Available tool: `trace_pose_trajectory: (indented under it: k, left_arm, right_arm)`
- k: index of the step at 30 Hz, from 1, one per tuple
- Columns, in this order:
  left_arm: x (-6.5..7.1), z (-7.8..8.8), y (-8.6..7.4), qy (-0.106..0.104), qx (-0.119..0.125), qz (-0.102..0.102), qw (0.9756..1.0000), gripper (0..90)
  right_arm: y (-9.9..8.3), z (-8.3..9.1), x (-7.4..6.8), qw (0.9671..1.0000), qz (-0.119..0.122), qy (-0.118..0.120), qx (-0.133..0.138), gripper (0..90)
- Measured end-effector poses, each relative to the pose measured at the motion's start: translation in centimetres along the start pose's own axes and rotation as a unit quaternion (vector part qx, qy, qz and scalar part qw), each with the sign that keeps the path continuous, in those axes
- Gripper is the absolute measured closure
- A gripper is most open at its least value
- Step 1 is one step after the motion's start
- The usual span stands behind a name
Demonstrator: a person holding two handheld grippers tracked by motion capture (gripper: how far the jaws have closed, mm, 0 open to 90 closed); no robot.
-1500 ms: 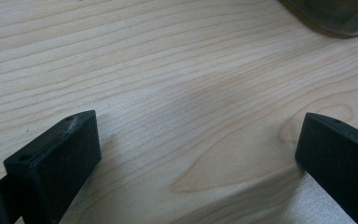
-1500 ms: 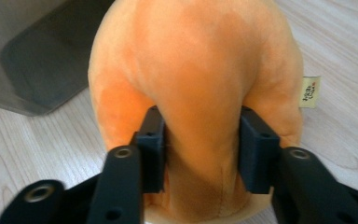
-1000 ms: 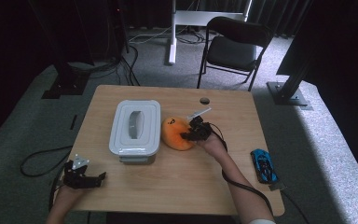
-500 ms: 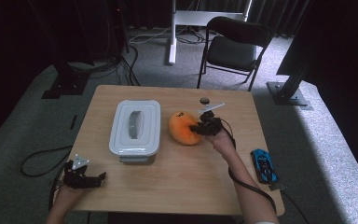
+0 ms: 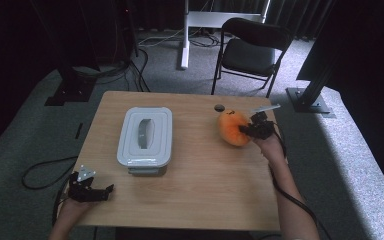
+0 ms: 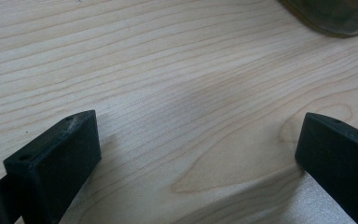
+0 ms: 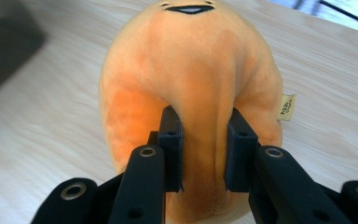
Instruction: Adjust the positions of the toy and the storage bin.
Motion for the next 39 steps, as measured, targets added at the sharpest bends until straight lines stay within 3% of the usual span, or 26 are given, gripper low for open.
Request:
trace_pose_trajectory:
  k: [2,10,16,17,18,22,29,39]
  left_arm:
    - [0.0,0.0,0.0,0.0,0.0,0.0,1.0,0.4]
    - [0.0,0.0,0.0,0.0,0.0,0.0,1.0,0.4]
    - [0.0,0.0,0.0,0.0,0.0,0.0,1.0,0.4]
    - [0.0,0.0,0.0,0.0,0.0,0.0,1.0,0.4]
    - [0.0,0.0,0.0,0.0,0.0,0.0,1.0,0.4]
    - [0.0,0.0,0.0,0.0,0.0,0.0,1.0,0.4]
    - [0.0,0.0,0.0,0.001,0.0,0.001,1.0,0.3]
    - [0.0,0.0,0.0,0.002,0.0,0.001,1.0,0.4]
  right_arm:
    - [-0.4,0.8,1.5,0.9997,-0.017,-0.018,0.0,72.9]
    - [-1.4,1.5,4.1,0.9978,-0.052,-0.041,0.003,72.7]
    - [-2.1,0.7,5.1,0.9957,-0.067,-0.063,-0.005,72.6]
    - [-2.7,-0.4,5.4,0.9939,-0.073,-0.077,-0.029,71.9]
    - [-3.1,-0.8,5.5,0.9937,-0.072,-0.079,-0.035,71.4]
    - [-3.5,-0.6,5.7,0.9935,-0.086,-0.071,-0.027,66.8]
    - [-3.8,0.5,6.0,0.994,-0.095,-0.047,-0.027,41.9]
    - [-4.6,1.8,5.6,0.9943,-0.098,-0.041,-0.007,36.0]
Point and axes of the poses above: each handheld gripper's, and its own axes: z roughly backward along the jaws, y roughly out of its top, x roughly to its right, the point moved 1 cm from there along -z, roughly forward along the jaws, and after that the axes turned 6 degrees about y, right-handed, at the moved point
